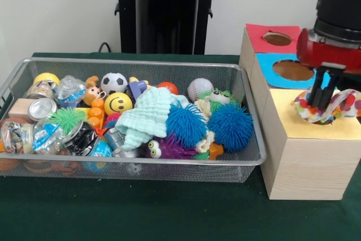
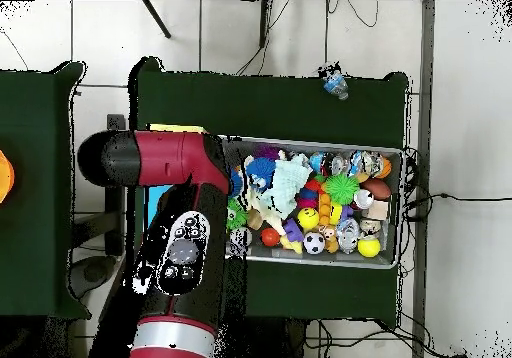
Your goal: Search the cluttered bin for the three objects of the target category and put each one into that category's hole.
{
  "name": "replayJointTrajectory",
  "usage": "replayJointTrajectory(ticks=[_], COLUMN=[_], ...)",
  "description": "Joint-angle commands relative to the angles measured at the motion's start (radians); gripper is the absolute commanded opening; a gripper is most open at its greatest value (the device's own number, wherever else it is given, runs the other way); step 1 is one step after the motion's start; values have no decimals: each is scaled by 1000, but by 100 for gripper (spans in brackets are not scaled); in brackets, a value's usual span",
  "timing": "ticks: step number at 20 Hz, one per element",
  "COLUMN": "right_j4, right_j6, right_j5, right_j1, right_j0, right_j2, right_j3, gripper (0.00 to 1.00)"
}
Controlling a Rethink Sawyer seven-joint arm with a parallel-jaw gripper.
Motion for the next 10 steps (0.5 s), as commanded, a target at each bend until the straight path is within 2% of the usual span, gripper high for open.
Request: replayJointTrajectory(ticks=[1,5,10], right_j4=[9,8,-2], right_j6=[184,179,172], right_j5=[101,90,-3], right_j1=[-35,-15,81], right_j0=[10,0,-30], right_j2=[35,37,53], right_j3=[61,48,28], gripper=[0,0,0])
